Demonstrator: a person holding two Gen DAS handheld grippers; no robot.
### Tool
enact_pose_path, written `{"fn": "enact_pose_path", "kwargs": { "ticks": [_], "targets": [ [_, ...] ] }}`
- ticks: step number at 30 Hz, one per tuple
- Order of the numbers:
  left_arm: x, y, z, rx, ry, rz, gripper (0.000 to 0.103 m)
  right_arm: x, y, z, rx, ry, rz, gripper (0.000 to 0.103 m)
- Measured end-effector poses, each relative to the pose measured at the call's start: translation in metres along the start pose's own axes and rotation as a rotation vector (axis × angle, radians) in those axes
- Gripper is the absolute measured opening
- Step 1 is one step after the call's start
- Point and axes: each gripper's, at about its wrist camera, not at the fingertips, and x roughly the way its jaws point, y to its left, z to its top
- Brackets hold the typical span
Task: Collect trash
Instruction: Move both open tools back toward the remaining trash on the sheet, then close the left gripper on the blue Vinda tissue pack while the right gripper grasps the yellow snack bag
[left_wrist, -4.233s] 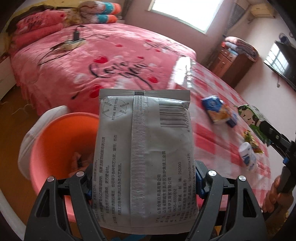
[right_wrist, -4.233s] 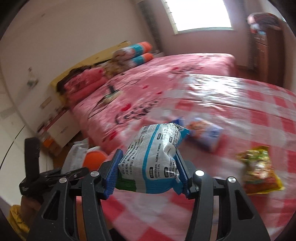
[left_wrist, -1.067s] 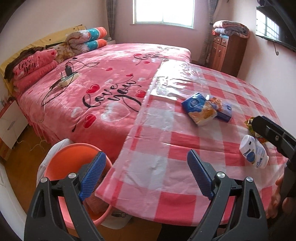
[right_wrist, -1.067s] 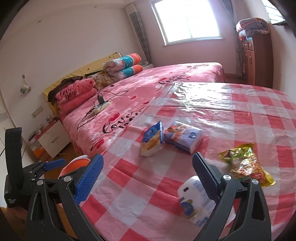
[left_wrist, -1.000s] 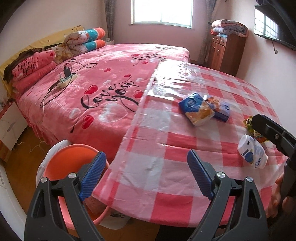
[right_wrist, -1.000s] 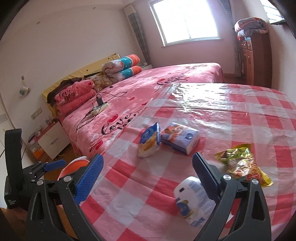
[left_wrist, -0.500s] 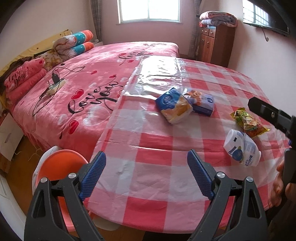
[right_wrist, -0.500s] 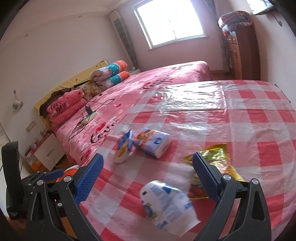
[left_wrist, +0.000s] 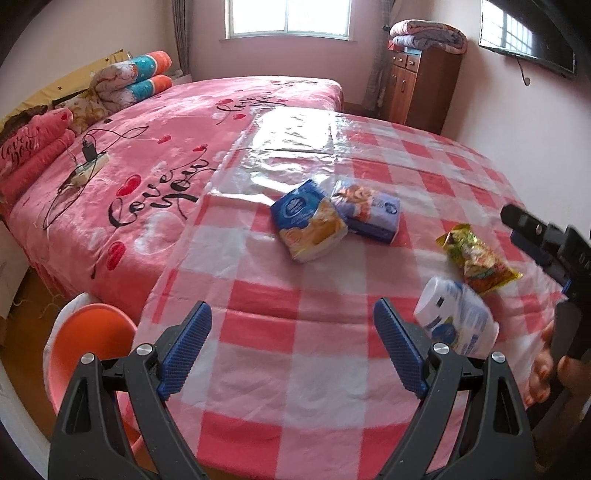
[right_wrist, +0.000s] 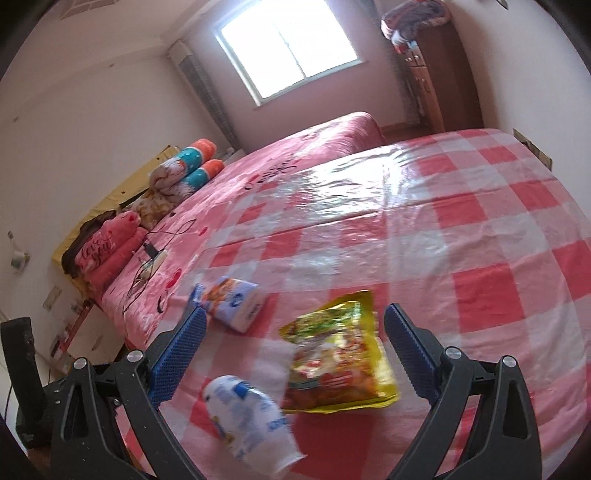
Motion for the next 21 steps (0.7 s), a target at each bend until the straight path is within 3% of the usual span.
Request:
{"fn": "enact_pose_path", "kwargs": {
  "ticks": [6, 11, 21],
  "targets": [
    [0.014, -0.001, 0.015, -0.055, 0.0, -0.048, 0.09, 0.011, -0.013, 0.001, 0.011, 0.051, -0.016, 0.096],
    [0.035, 0.01, 0.028, -0.169, 0.035, -0.118, 0.09, 0.022, -0.012, -0.002, -0.017, 0.105, -0.009, 0.096],
    [0.071, 0.028, 0.049, -0.329, 0.071, -0.175, 0.09, 0.037, -0.004, -0.007, -0.081, 0.158, -0.03, 0.096]
  ]
}}
